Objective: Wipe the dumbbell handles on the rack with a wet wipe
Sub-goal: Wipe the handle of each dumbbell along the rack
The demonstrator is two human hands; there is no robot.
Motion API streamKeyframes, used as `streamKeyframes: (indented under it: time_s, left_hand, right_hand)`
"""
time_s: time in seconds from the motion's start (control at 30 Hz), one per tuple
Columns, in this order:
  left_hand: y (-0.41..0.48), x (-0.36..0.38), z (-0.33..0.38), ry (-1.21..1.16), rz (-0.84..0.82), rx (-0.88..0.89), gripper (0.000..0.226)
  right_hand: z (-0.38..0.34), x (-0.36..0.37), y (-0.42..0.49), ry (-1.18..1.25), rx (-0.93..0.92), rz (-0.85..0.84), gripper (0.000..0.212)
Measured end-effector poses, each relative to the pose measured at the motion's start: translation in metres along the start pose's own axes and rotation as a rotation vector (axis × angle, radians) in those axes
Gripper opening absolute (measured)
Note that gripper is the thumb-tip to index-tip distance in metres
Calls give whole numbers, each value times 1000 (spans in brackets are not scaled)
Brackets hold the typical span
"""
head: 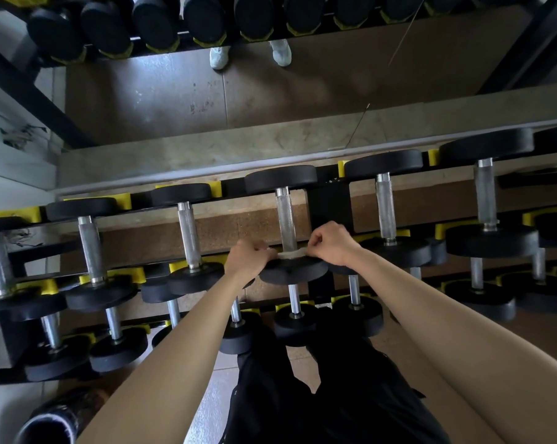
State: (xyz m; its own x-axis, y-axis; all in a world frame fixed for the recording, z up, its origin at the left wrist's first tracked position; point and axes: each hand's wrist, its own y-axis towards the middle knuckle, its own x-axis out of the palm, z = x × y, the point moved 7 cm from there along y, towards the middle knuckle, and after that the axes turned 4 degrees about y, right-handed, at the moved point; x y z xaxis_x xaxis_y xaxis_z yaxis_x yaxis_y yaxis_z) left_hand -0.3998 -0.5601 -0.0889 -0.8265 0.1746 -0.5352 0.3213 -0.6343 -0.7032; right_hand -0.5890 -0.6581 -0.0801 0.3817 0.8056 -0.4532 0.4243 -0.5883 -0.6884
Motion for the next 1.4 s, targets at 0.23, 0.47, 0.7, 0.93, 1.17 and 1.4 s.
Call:
streamKeyframes:
  time_s: [0.23, 0.47, 0.7, 0.93, 1.17, 1.4]
  left_hand:
    - [3, 1, 5, 191, 22, -32, 19]
    - [4, -3, 5, 218, 76, -61, 14]
    - [4, 2, 4, 166, 18, 12, 20]
    - [-5, -7, -3, 83, 134, 0, 24]
    - [-16, -10, 29, -329, 70, 264, 16]
    - [7, -21, 25, -556, 182, 56, 17]
  right_hand:
    - [-7, 3, 8, -98, 19, -8, 4]
    - [-12, 5, 10, -59, 43, -38, 9]
    - [0, 1, 10, -80, 63, -13, 10]
    - [-10, 1, 2, -28, -19, 89, 3]
    - [26, -57, -9, 524, 79, 352, 4]
    - [11, -72, -9, 986, -2, 467, 9]
